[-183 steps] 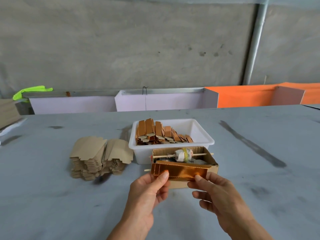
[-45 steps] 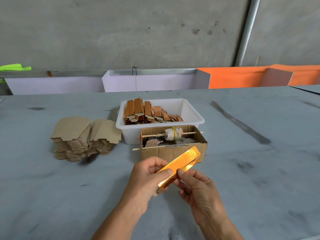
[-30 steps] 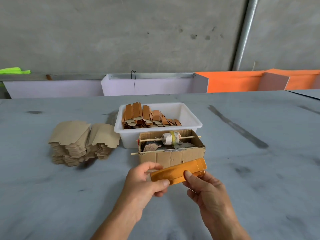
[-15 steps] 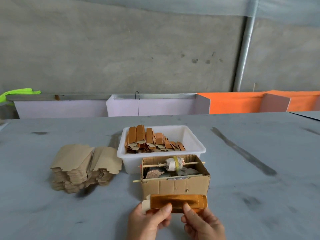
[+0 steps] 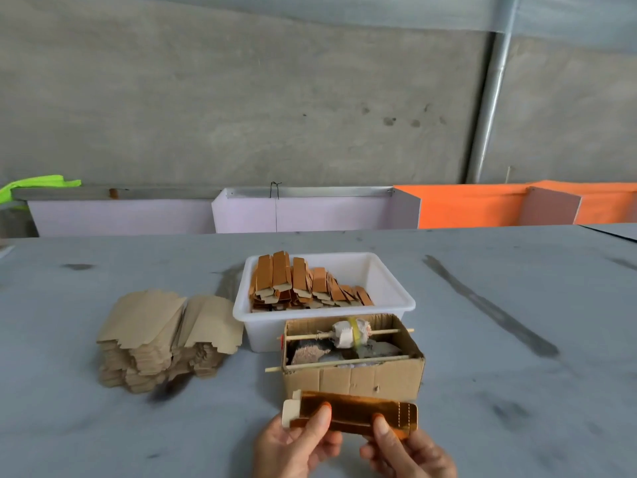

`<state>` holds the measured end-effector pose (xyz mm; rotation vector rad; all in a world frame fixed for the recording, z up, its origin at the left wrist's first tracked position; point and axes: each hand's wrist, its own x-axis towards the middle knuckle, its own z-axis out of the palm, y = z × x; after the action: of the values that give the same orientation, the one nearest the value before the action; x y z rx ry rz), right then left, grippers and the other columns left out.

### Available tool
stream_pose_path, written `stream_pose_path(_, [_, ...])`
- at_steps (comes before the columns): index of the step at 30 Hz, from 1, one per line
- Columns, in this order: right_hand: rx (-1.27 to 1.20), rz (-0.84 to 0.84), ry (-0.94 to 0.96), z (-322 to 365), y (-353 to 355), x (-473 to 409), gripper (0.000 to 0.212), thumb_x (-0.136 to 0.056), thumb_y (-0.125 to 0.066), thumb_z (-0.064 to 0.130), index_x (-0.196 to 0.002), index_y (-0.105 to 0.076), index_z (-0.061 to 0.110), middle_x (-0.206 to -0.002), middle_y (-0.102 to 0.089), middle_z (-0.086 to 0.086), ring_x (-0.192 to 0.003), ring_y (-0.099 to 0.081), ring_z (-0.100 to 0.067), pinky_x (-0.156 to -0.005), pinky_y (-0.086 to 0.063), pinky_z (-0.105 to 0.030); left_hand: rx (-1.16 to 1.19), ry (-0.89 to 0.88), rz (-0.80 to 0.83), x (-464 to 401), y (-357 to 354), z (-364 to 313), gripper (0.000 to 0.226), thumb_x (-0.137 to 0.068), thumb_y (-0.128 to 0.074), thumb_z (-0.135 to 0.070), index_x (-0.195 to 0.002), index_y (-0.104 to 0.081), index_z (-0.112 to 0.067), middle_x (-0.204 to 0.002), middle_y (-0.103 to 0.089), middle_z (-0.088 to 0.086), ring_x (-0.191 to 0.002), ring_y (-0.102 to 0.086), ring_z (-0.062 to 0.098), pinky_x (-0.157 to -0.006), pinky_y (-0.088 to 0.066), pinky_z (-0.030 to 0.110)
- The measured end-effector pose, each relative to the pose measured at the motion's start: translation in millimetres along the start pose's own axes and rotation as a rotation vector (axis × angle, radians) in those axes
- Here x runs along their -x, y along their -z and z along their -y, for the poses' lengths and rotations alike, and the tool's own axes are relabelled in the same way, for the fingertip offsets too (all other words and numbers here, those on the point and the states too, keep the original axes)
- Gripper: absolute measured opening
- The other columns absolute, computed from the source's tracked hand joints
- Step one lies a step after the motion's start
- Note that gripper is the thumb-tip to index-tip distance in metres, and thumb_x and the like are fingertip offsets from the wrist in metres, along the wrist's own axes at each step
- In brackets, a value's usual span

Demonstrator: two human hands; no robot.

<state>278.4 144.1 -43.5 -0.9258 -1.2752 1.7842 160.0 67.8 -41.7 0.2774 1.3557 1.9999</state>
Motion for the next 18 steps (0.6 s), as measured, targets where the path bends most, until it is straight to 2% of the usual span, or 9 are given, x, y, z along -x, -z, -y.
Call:
stream_pose_path(6, [0.066, 0.075, -0.042, 3, 1, -3, 0.01, -0.068, -0.075, 0.02, -0.067, -0.077, 0.011, -0.066, -0.069, -0.02, -0.05, -0.063, -0.022, -0.051, -0.048, -0.025, -0.106, -0.032, 0.071, 0, -1, -2, 0.017, -0.051, -0.081, -0.005, -0.066, -0.074, -0.004, -0.063, -0.065, 0.027, -0.049, -0.063, 0.028, -0.047, -0.053, 0.029])
stream_pose_path(8, [0.06, 0.088, -0.04, 3, 1, -3, 0.014, -0.06, -0.075, 0.024, -0.068, -0.077, 0.013, -0.067, -0.069, -0.021, -0.052, -0.064, -0.024, -0.055, -0.049, -0.028, -0.144, -0.027, 0.077, 1, -2, -3, 0.016, -0.056, -0.081, 0.001, -0.069, -0.075, -0.006, -0.064, -0.066, 0.027, -0.05, -0.064, 0.027, -0.049, -0.054, 0.028])
stream_pose_path(10, [0.069, 0.108, -0.05, 1, 3, -6, 0.017, -0.055, -0.076, 0.025, -0.069, -0.078, 0.015, -0.068, -0.069, -0.021, -0.054, -0.066, -0.025, -0.052, -0.05, -0.026, -0.162, -0.013, 0.059, 1, -2, -3, 0.013, -0.06, -0.08, 0.005, -0.069, -0.073, -0.001, -0.064, -0.065, 0.027, -0.049, -0.063, 0.028, -0.046, -0.052, 0.027])
stream_pose_path(14, [0.044, 0.168, -0.07, -4, 4, -10, 0.026, -0.048, -0.08, 0.018, -0.074, -0.078, 0.015, -0.076, -0.072, -0.019, -0.063, -0.071, -0.028, -0.05, -0.053, -0.023, -0.178, -0.009, 0.041, 1, -1, -5, 0.015, -0.062, -0.081, 0.003, -0.071, -0.069, 0.0, -0.062, -0.065, 0.025, -0.045, -0.063, 0.025, -0.041, -0.05, 0.025])
stream_pose_path(18, [-0.014, 0.258, -0.108, -6, 7, -22, 0.044, -0.046, -0.079, 0.004, -0.088, -0.074, 0.014, -0.082, -0.073, -0.017, -0.066, -0.071, -0.027, -0.047, -0.054, -0.025, -0.227, 0.04, 0.032, -3, 0, -6, 0.021, -0.059, -0.083, -0.004, -0.072, -0.067, -0.003, -0.059, -0.068, 0.016, -0.044, -0.064, 0.02, -0.04, -0.048, 0.022])
